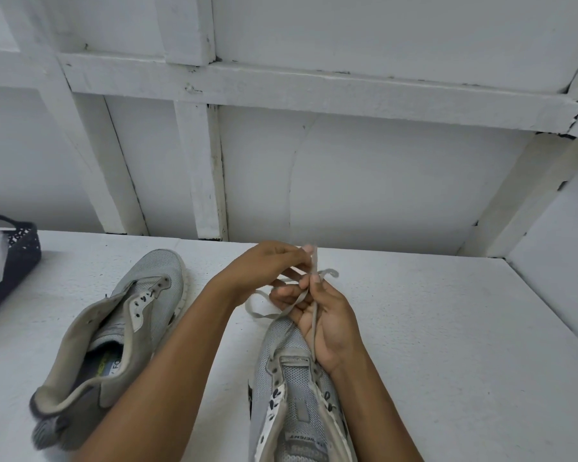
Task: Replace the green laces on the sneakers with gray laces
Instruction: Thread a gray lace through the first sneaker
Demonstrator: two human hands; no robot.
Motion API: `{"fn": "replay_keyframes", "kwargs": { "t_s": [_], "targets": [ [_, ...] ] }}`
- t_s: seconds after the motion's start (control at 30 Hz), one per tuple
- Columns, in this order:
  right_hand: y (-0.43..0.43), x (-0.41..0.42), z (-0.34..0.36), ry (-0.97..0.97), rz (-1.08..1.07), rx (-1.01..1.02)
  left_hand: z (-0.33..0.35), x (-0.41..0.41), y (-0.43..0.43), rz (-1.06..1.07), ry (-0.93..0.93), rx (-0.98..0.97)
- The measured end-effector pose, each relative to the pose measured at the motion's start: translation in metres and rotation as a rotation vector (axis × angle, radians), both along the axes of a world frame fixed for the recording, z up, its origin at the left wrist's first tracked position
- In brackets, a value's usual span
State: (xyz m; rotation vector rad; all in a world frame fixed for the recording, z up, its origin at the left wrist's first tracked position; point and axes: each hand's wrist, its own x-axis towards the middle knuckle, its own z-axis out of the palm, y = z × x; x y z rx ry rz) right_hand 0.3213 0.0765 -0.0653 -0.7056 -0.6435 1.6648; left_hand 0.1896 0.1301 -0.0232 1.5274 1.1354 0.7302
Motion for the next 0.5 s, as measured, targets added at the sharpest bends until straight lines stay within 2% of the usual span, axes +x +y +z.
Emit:
{"fn": "replay_keyframes", "kwargs": {
  "t_s": [0.1, 0.33, 0.5],
  "targets": [
    [0.002, -0.001, -0.002, -0.058, 0.013, 0.002, -0.001, -0.007, -0.012, -0.087, 0.052, -0.026],
    [0.000, -0.002, 0.003, -0.192, 0.114, 0.027, -0.007, -0.006, -0.015, 0.015, -0.099, -0.013],
    [-0.001, -0.002, 0.003, -0.219, 0.145, 0.020, -0.009, -0.002, -0.013, 0.016, -0.076, -0.022]
  ]
}}
